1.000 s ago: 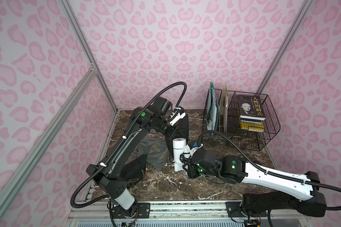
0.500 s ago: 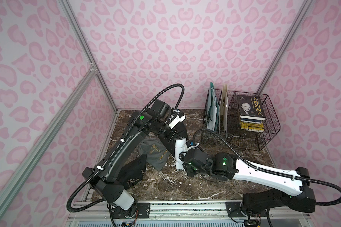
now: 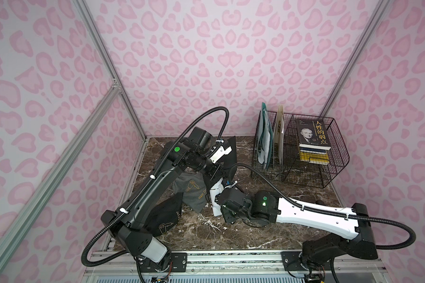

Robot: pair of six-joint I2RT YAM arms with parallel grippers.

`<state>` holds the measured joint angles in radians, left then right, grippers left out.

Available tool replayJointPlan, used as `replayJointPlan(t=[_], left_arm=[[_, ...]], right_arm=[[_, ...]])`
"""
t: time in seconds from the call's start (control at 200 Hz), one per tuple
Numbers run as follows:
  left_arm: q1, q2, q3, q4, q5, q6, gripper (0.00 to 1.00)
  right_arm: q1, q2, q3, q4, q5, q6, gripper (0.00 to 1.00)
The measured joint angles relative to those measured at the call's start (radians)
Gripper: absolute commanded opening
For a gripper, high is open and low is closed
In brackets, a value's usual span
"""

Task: Pack away hair dryers
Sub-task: Place the hair dryer in the drawstring bag.

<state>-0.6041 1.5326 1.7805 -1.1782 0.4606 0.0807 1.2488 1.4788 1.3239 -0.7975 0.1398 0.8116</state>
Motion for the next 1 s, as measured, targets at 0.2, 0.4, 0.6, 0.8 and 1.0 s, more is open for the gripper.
replayJointPlan(t=[0.2, 0.4, 0.6, 0.8, 1.0], left_arm=[[-0.002, -0.027, -0.026, 0.019, 0.033, 0.0, 0.02], [-0.011, -0.03, -0.051, 0.028, 0.056, 0.0, 0.02], [-0.012, -0.034, -0.058, 0.029, 0.053, 0.0, 0.02], [-0.012, -0.032, -0.046, 0.029, 0.053, 0.0, 0.02], [-0.012, -0.024, -0.031, 0.024, 0.051, 0.0, 0.02]], right_arm=[[-0.029, -0.087, -0.114, 0.122, -0.056, 0.01, 0.0], [-0.05, -0.18, -0.201, 0.248, -0.097, 0.037, 0.0], [-0.079, -0.285, -0.302, 0.32, -0.1, 0.079, 0.0], [-0.071, -0.279, -0.301, 0.307, -0.059, 0.098, 0.0], [-0.013, -0.144, -0.192, 0.259, -0.015, 0.083, 0.0]])
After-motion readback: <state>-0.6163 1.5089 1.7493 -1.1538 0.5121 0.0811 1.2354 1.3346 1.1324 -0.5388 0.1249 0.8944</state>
